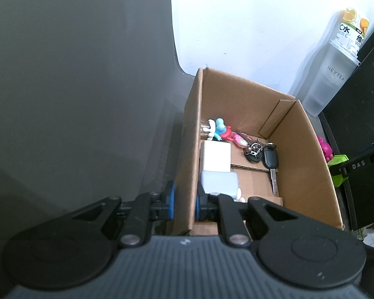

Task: Organize rigid objects
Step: 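Move the right tool over to the lime-green cube, then close the right gripper on the lime-green cube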

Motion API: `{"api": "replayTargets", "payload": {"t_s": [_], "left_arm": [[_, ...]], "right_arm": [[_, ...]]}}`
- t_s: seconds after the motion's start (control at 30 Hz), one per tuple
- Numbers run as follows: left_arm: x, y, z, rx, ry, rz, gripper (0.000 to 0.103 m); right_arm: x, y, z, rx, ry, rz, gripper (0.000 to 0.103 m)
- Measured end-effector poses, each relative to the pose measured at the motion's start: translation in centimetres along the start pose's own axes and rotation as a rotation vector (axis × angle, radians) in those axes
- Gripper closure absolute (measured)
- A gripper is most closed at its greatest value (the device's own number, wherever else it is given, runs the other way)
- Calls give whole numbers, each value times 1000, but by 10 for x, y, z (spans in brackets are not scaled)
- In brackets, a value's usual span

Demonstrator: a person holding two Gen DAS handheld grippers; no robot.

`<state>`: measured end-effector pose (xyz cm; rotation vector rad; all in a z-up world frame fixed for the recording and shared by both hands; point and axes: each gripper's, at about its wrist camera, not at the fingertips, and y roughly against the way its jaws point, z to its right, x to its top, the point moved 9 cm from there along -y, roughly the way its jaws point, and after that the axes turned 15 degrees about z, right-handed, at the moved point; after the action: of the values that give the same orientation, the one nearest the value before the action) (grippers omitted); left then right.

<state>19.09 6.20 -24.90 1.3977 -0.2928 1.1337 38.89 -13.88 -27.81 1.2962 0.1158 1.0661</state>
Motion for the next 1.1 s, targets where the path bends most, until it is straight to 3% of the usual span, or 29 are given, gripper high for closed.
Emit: {"api": "replayTargets", "payload": {"t_s": [0.1,0.13,0.17,0.77,1.1], "left_arm": [[0,0,0,0,0,0,89],[0,0,0,0,0,0,89],[0,0,0,0,0,0,89],[0,0,0,0,0,0,89],[0,0,0,0,-1,0,89]], "right_arm": [[-4,-3,-4,30,-5,-12,31],[-5,-4,-5,46,-9,-17,49],[-6,-3,-5,48,-14,-21,52],[-13,40,-14,136,-210,13,52],[9,86,-15,174,-235,96,52]]}}
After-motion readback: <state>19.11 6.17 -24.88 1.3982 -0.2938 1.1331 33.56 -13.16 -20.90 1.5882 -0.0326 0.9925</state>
